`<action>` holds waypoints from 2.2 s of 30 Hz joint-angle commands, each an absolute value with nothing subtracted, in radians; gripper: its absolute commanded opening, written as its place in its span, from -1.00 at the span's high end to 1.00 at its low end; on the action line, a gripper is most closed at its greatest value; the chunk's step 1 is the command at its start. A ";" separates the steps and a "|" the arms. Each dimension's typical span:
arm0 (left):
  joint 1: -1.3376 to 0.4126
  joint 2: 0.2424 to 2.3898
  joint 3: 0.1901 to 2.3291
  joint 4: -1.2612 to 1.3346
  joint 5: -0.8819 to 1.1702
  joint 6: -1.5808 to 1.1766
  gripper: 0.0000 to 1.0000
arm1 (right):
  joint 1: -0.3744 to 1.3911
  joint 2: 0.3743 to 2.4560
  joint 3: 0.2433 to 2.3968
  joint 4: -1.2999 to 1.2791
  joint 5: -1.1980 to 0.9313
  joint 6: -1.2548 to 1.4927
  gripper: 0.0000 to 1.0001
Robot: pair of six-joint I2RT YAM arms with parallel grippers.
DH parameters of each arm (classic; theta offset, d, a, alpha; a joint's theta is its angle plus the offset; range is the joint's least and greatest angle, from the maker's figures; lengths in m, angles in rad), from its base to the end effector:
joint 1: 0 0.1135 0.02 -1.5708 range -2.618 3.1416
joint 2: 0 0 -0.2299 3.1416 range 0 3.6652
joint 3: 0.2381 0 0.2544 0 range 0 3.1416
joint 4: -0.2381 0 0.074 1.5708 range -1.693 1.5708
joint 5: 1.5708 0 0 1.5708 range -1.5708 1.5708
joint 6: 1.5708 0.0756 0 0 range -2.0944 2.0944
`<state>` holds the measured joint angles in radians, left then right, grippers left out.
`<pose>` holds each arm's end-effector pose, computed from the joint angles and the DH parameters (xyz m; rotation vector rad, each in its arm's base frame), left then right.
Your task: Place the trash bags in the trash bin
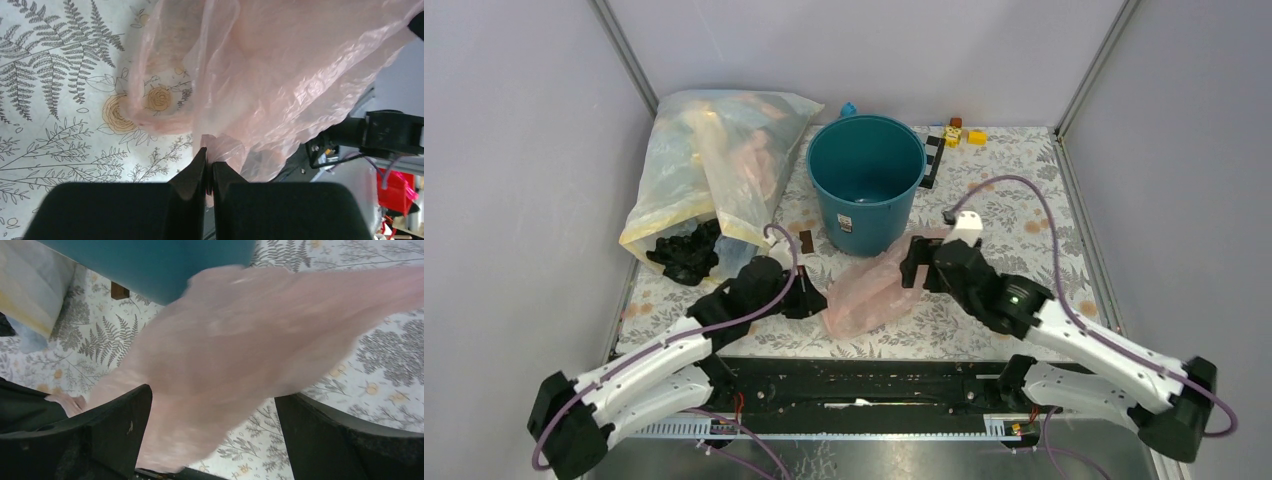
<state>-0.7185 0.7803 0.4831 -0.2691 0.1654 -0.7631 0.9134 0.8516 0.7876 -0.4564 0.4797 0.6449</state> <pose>0.1694 -0.1647 0.1805 0.0537 2.3145 -0.9987 0.1752 0.1698 0.2604 0.0135 2.0610 0.4758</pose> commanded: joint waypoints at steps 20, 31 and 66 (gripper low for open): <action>-0.584 1.210 0.661 0.050 -0.145 -0.752 0.97 | 0.664 1.576 0.813 0.630 0.145 0.610 -0.99; -0.508 1.243 0.771 -0.042 -0.101 -0.677 0.97 | 0.588 1.662 1.000 0.437 0.051 0.626 -0.95; -1.105 1.251 0.537 0.028 -0.075 -0.708 0.97 | 0.558 0.750 0.685 -0.601 0.467 0.688 -1.00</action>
